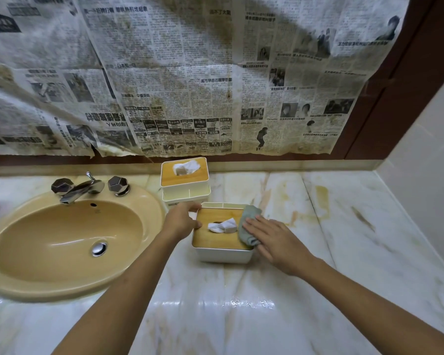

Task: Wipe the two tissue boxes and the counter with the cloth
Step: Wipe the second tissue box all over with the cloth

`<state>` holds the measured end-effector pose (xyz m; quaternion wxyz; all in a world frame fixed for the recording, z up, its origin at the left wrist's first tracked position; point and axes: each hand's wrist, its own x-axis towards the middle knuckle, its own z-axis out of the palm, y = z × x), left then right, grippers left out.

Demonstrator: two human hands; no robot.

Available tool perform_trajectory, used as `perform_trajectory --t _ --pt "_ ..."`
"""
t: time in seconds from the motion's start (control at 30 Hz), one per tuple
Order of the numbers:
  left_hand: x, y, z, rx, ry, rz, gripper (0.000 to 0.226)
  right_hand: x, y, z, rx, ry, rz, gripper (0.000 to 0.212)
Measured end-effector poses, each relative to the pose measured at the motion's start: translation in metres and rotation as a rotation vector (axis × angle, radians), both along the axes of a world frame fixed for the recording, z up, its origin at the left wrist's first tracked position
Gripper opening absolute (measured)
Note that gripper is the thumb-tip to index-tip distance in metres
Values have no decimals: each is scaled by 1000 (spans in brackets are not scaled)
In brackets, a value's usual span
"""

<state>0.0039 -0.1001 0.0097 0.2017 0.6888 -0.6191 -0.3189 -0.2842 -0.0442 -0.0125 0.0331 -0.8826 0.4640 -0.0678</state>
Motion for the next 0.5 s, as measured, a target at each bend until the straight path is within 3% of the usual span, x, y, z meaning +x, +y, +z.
perform_trajectory --t 0.23,0.37,0.5 --pt "1 1 0 -11 -35 0 55 19 -29 6 151 -136 -106 49" --pt "1 2 -2 -12 -44 -6 55 9 11 -3 33 -180 4 47" --pt "0 1 -1 -30 -80 -20 54 0 16 -7 46 -143 54 51"
